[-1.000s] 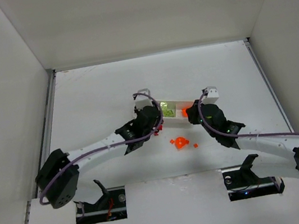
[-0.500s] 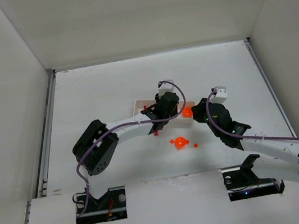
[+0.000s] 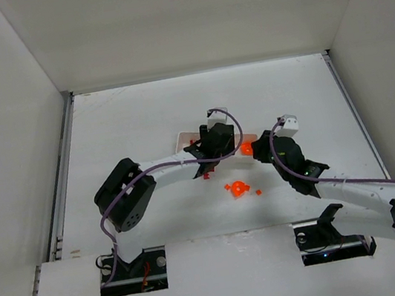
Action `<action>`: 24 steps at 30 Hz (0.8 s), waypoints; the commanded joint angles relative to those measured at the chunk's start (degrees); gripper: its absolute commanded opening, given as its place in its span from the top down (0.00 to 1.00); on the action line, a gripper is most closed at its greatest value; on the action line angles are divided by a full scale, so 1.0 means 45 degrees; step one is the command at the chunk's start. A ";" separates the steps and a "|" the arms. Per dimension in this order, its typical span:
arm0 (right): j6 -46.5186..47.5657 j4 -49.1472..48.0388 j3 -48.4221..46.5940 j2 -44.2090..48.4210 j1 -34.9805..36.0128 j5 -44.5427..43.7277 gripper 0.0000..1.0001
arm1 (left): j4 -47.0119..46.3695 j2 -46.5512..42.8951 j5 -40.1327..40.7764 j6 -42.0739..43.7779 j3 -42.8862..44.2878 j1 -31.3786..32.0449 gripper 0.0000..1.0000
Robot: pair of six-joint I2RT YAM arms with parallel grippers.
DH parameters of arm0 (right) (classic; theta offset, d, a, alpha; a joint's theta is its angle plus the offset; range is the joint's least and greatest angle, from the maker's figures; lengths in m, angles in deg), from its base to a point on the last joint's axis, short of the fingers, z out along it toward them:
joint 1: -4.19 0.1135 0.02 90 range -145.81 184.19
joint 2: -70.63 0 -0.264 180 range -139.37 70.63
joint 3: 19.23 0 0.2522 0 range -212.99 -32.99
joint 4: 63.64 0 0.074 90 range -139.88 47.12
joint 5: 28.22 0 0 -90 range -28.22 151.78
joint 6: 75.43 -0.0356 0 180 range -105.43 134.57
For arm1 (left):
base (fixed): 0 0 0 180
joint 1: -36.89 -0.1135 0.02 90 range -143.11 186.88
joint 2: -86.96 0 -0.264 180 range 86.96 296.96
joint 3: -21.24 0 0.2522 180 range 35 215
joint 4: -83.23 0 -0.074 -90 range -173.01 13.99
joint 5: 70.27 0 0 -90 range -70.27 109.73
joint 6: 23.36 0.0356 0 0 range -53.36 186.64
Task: Sort the legos into containers by color
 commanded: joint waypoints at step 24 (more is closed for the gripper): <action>0.0810 0.0809 -0.1203 -0.0151 0.2677 -0.0436 0.74 | -0.0308 -0.6877 0.1437 -0.2068 -0.6340 0.1245 0.64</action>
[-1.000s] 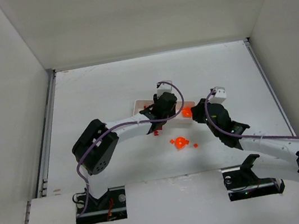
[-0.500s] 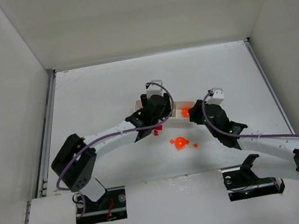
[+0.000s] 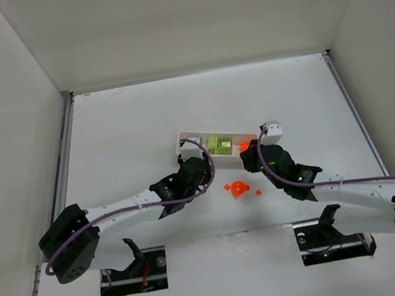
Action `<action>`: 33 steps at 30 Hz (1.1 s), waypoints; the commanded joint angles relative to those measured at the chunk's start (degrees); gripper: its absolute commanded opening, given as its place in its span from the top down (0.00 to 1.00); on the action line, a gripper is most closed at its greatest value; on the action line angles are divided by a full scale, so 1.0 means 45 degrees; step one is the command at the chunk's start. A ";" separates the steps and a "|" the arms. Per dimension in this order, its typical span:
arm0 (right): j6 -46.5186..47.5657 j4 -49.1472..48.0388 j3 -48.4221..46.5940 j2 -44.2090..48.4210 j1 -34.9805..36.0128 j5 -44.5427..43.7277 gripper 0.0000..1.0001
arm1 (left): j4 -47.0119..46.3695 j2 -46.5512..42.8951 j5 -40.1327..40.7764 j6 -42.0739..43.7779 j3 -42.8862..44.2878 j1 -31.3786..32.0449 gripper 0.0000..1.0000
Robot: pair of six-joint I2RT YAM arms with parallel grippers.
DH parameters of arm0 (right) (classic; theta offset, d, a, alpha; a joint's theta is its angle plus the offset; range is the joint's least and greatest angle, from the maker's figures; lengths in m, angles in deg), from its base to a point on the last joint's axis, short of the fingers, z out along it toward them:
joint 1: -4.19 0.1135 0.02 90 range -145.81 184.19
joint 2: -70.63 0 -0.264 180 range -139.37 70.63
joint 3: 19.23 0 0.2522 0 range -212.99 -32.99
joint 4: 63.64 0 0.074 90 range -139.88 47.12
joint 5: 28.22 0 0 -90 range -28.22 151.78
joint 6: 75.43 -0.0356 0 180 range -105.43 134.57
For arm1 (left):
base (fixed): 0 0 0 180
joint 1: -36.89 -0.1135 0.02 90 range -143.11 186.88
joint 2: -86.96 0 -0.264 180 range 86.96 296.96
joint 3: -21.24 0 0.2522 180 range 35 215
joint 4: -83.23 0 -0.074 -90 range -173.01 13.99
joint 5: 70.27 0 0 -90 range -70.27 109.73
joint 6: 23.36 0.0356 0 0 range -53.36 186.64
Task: Sort the legos into containers by color
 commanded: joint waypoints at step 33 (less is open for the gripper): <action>-0.1209 0.4012 -0.1327 -0.1626 0.3178 0.0247 0.20 | -0.2985 0.3334 -0.1249 -0.0989 -0.0806 -0.1449 0.80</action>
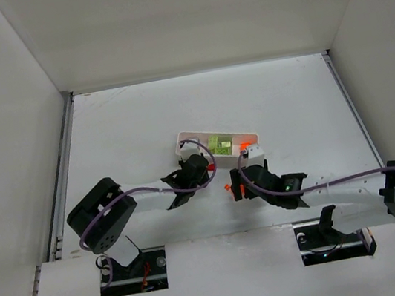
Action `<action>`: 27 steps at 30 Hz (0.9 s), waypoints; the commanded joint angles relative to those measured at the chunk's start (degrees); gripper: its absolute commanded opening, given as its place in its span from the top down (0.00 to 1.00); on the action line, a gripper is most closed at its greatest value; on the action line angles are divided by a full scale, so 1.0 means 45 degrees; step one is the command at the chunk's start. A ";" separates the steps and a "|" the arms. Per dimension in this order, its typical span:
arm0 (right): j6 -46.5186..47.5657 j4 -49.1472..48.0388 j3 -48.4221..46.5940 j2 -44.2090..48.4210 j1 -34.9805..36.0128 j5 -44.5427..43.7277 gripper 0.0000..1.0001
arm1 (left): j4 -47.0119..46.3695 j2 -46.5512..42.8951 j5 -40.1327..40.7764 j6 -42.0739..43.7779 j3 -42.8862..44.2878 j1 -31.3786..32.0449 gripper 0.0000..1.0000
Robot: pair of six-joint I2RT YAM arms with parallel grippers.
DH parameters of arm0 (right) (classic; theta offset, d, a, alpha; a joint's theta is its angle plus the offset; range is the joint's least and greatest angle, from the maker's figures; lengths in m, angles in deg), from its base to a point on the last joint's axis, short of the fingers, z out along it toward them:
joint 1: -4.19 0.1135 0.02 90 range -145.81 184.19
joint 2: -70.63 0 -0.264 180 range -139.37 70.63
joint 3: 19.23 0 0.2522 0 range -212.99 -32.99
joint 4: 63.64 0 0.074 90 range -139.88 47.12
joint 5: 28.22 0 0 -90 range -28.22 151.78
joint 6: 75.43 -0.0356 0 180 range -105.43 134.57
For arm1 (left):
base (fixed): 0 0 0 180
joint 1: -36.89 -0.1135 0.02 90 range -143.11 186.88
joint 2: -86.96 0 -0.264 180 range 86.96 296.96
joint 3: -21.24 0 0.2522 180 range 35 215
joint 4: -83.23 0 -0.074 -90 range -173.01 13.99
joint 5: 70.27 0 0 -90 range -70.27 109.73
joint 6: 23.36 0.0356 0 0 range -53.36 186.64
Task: Sort the legos into containers by color
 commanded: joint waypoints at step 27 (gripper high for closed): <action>0.0040 -0.0176 -0.1526 -0.3017 0.0025 0.0009 0.49 | 0.1722 -0.3803 -0.0654 0.0768 0.1682 -0.2398 0.81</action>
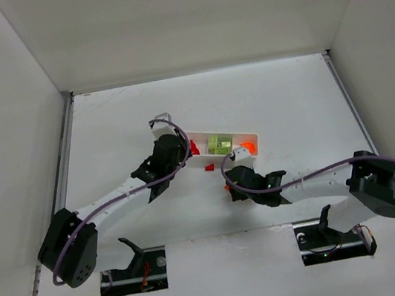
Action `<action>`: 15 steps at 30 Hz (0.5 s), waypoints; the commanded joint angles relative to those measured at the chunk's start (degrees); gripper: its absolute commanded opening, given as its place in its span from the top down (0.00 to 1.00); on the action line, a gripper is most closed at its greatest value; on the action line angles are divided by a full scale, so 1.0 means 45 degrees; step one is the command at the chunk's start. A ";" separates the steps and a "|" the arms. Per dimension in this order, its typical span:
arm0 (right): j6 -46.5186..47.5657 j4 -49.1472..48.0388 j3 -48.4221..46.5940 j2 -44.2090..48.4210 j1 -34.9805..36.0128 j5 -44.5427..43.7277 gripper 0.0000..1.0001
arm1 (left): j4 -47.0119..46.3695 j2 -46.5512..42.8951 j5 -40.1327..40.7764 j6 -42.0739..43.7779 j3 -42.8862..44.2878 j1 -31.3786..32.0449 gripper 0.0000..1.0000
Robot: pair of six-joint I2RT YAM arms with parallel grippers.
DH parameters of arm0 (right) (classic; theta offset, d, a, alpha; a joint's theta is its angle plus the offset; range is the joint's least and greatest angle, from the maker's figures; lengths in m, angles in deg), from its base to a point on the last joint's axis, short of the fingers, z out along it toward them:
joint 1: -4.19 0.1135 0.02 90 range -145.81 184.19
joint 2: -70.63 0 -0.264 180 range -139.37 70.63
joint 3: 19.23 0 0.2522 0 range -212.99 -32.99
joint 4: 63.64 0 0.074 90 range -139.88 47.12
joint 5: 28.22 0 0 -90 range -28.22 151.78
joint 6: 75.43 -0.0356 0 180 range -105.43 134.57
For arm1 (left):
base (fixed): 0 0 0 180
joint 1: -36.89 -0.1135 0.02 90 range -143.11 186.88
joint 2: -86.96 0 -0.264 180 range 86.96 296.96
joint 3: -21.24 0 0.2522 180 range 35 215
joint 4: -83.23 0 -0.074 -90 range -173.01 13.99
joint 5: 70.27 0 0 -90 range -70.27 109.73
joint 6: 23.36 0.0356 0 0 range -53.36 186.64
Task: Sort the legos into containers by color
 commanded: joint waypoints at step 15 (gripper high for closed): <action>0.0807 -0.0103 -0.0629 0.3387 -0.1032 -0.0231 0.54 | -0.0766 0.4227 -0.0588 0.1283 0.3284 -0.0867 0.78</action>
